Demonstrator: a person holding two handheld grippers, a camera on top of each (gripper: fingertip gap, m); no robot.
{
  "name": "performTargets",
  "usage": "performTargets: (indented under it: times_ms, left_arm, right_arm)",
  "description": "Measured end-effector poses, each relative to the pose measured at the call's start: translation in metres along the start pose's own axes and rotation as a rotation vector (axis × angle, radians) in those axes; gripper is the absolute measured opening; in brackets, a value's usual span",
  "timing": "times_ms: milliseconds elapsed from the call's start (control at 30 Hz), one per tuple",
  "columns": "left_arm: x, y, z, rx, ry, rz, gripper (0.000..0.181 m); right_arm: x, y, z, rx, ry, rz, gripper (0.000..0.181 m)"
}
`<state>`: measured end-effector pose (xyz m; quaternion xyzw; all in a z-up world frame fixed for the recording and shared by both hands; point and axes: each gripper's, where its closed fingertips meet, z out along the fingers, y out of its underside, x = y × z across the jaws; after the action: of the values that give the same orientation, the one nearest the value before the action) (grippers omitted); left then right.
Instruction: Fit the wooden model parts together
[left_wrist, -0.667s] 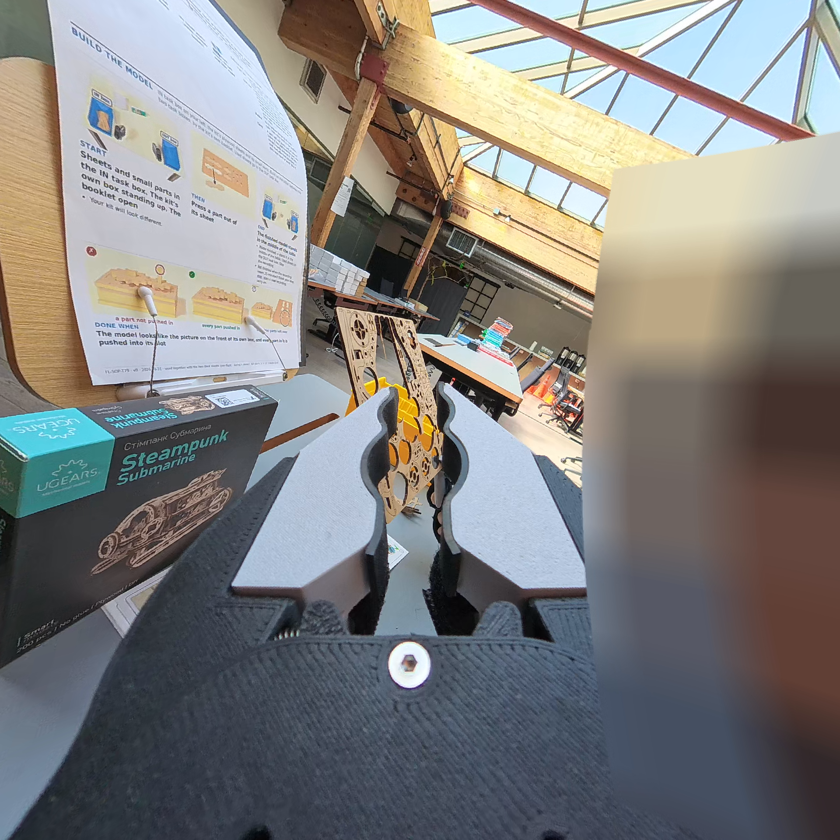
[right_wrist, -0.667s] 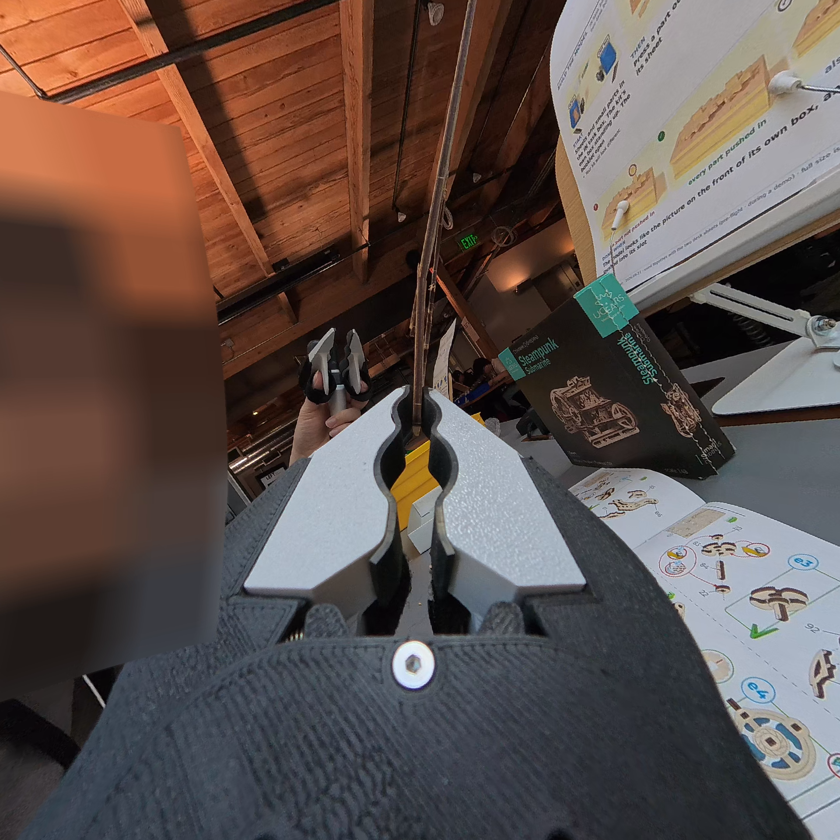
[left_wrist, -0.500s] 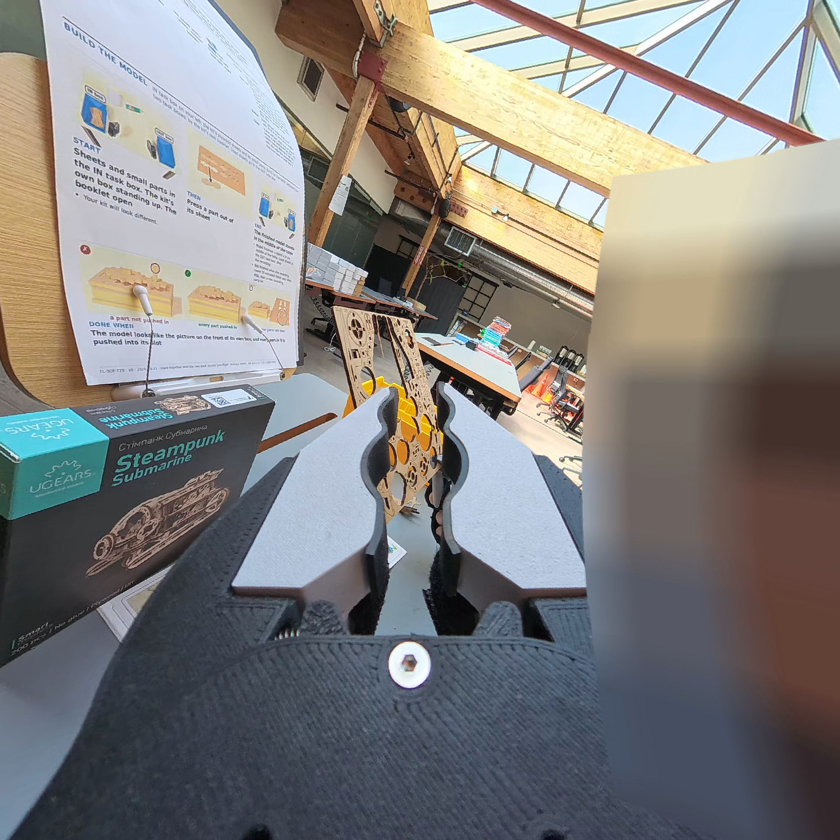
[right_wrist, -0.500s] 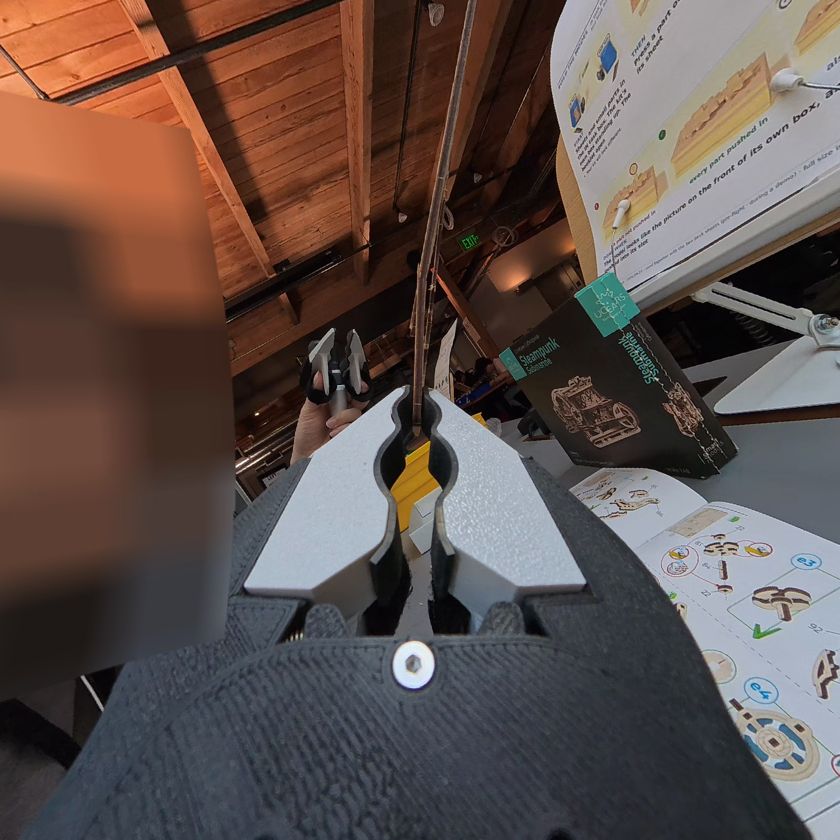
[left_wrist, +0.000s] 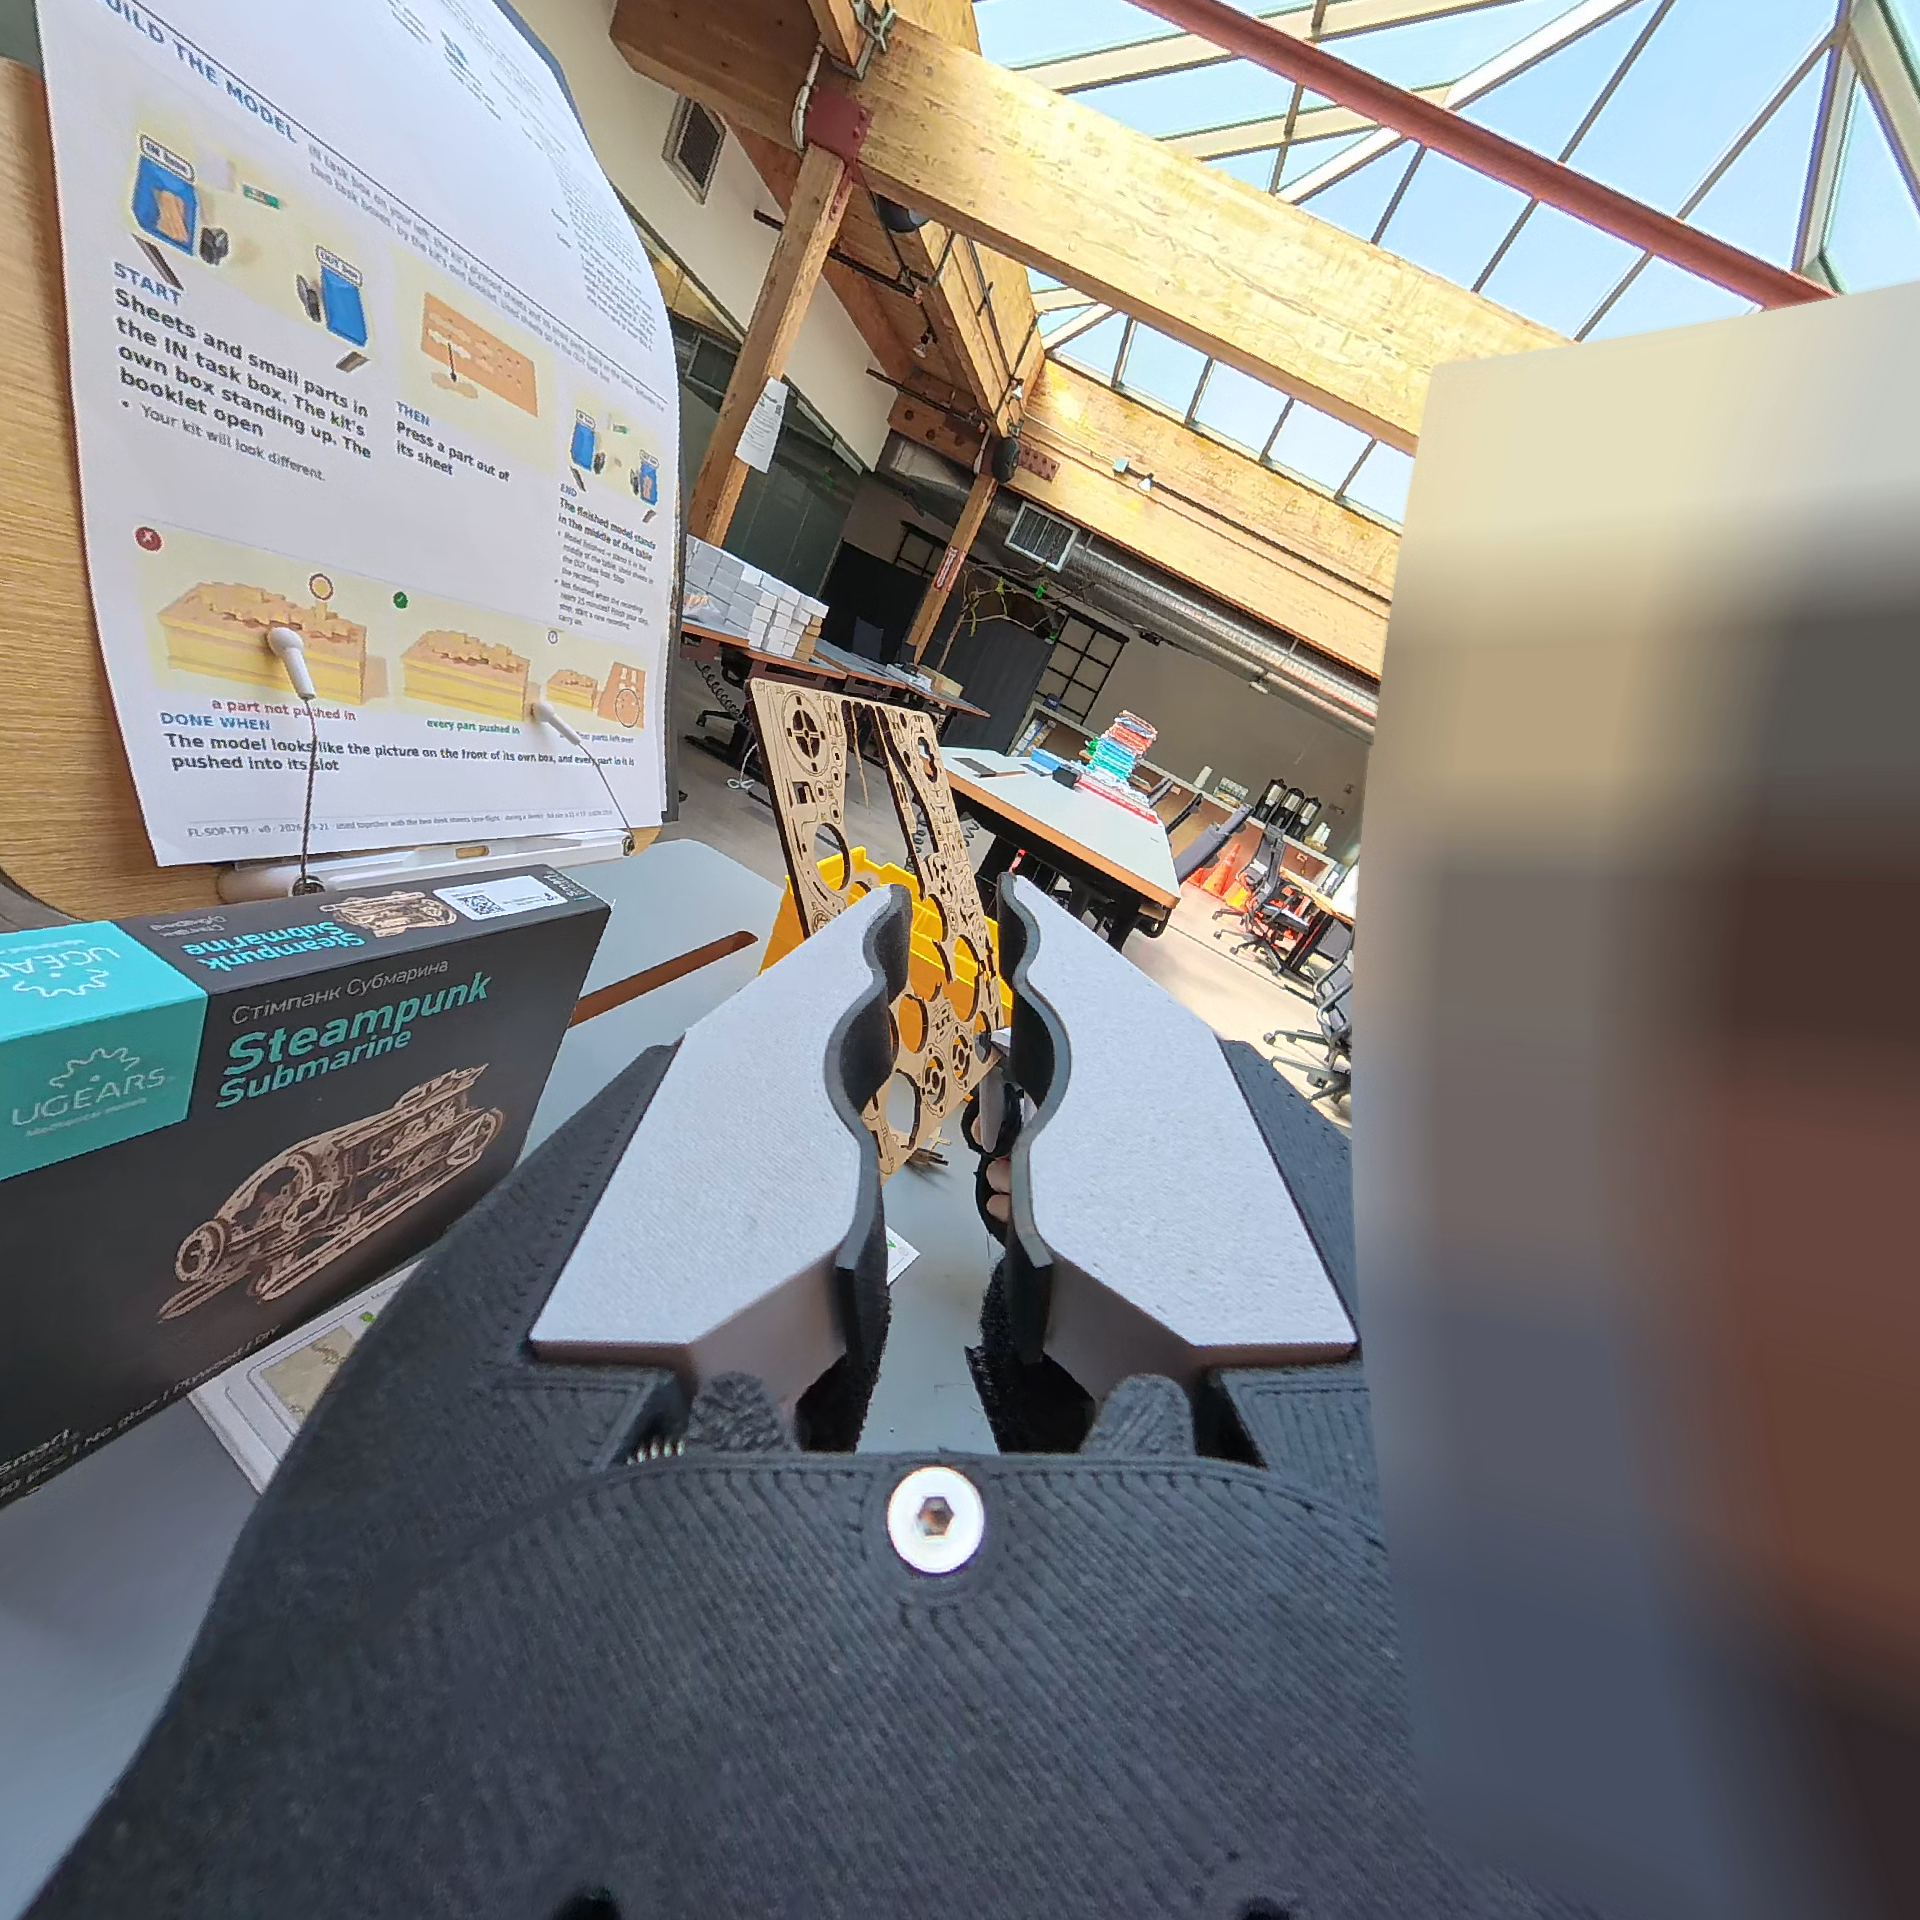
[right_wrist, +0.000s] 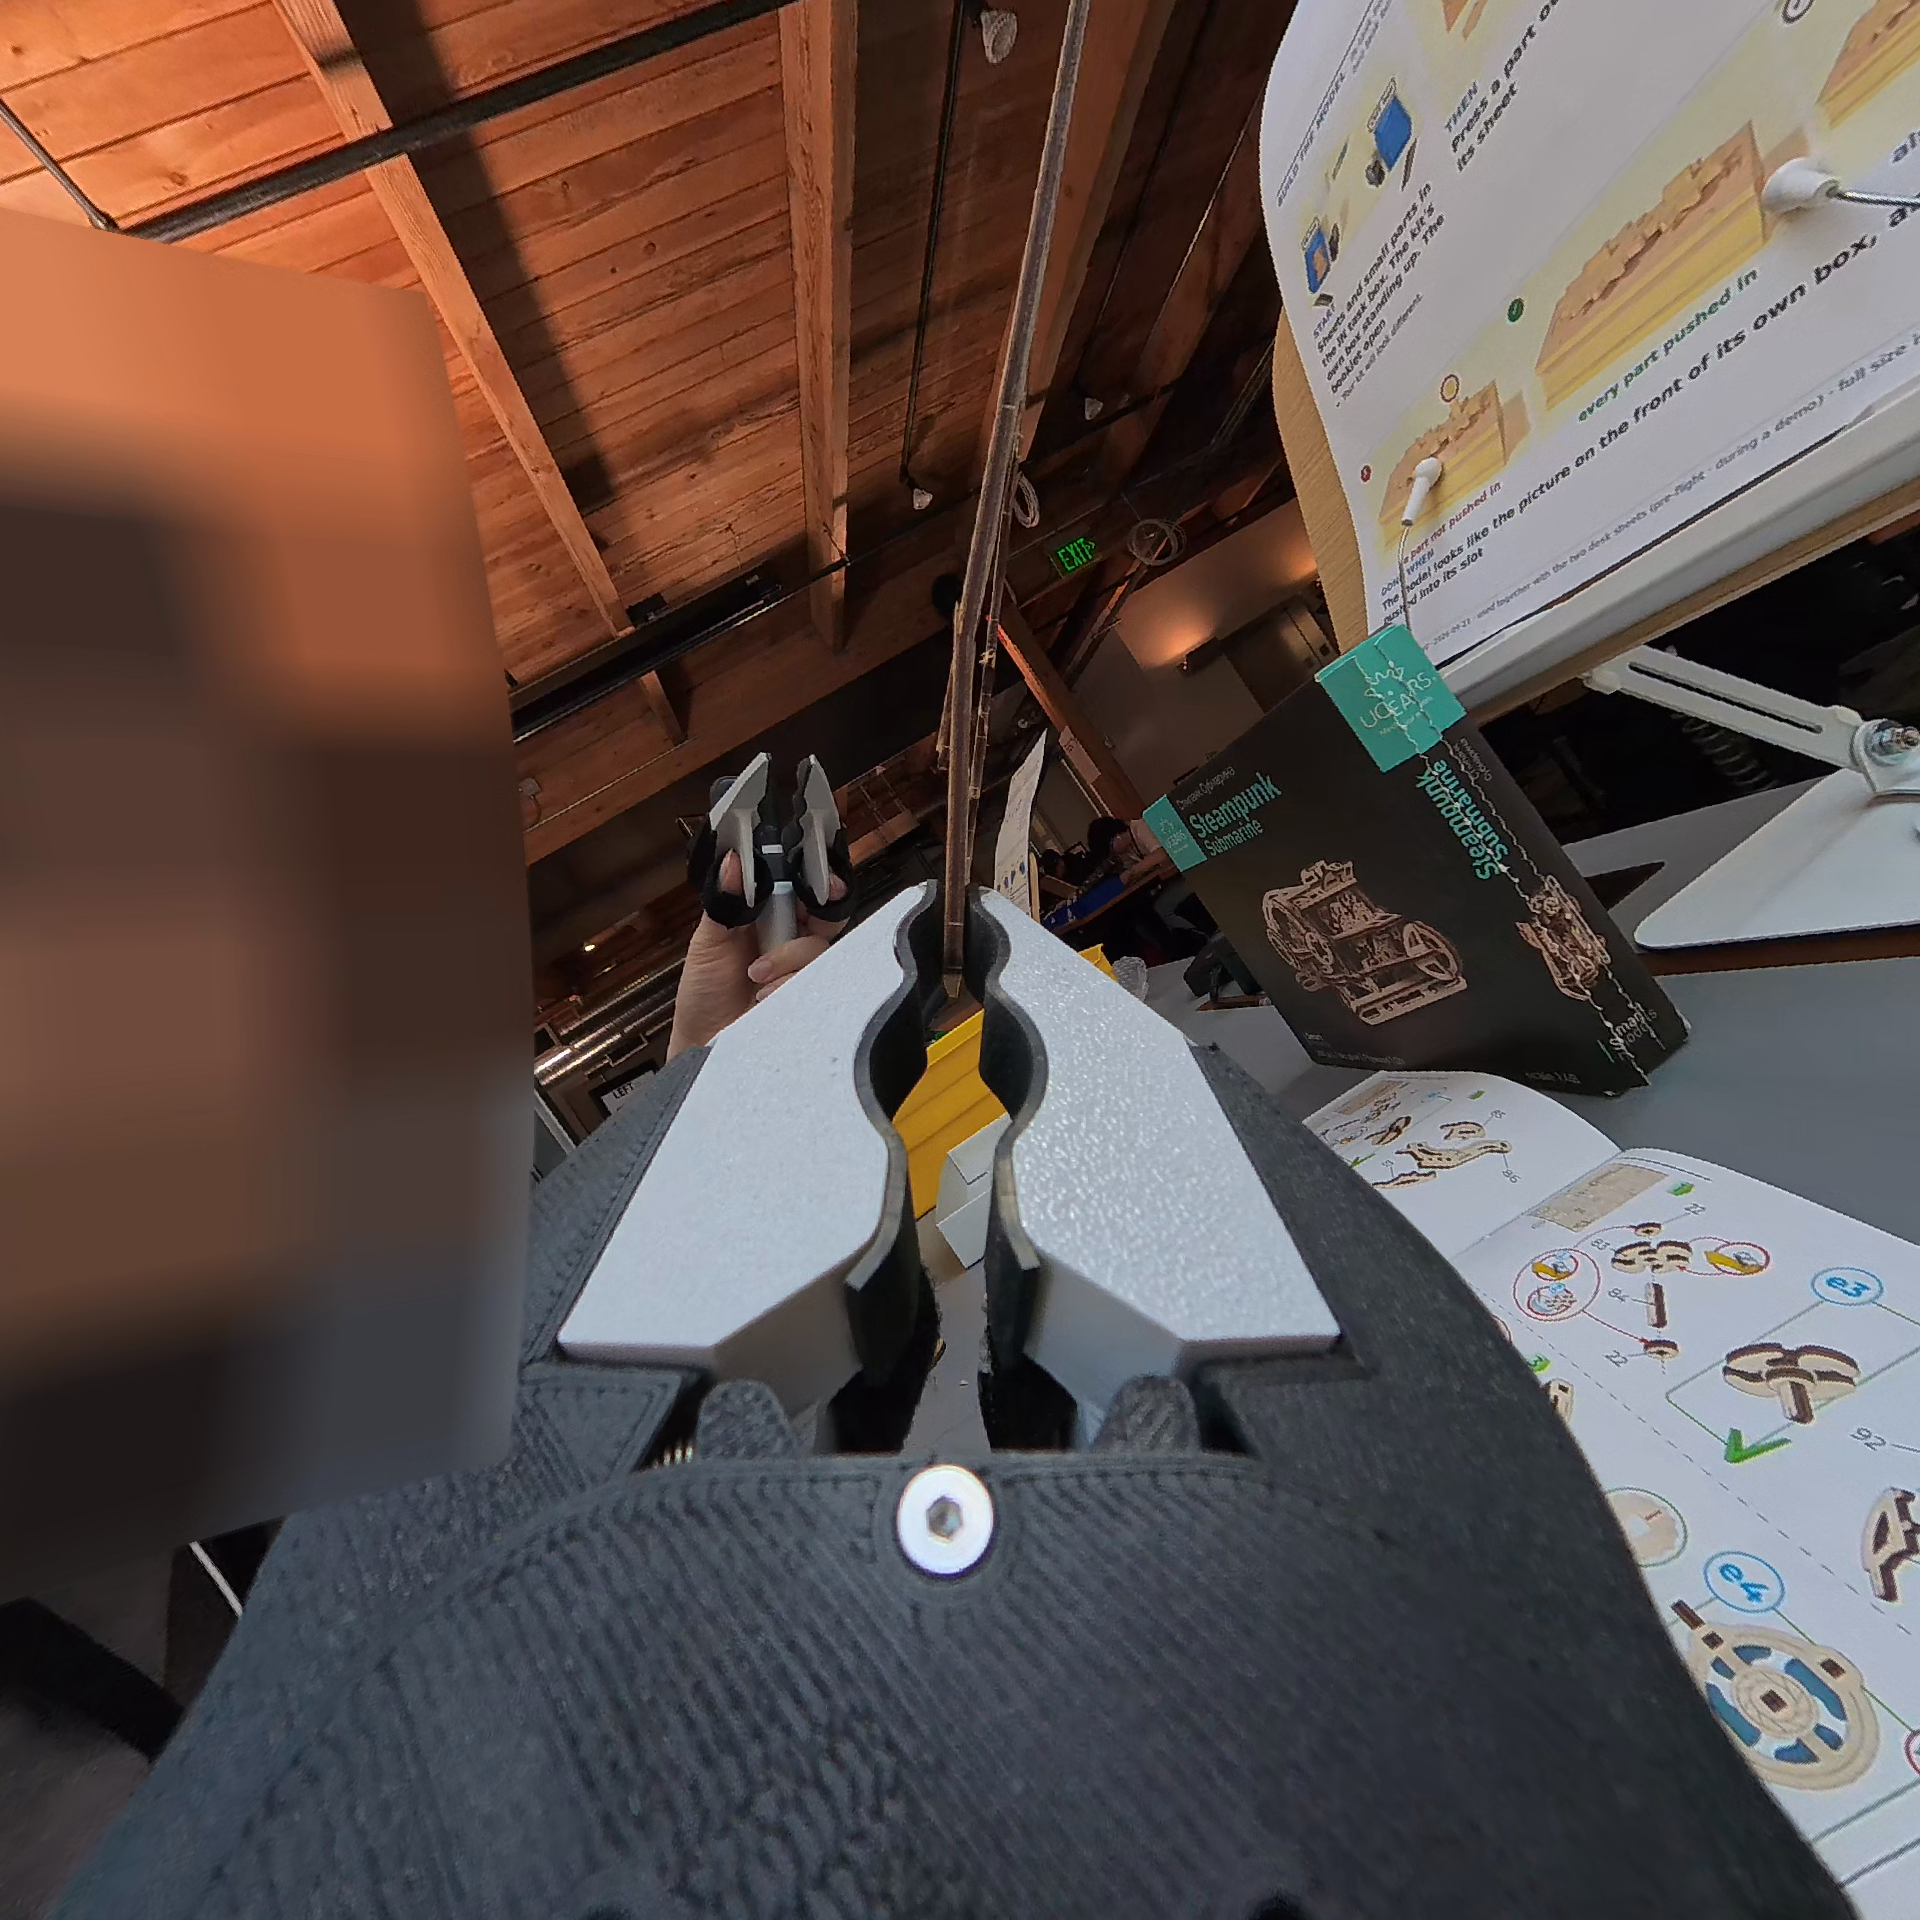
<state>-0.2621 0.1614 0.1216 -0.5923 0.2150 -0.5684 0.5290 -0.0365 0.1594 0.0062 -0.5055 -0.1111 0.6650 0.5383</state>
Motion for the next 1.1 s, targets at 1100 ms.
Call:
performTargets:
  times_ms: [1100]
  left_arm:
    - [-0.002,0.081,0.066,-0.176,0.020,-0.067,0.057]
  right_arm:
    - [-0.025,-0.001,0.009,0.068,-0.086,0.083,0.001]
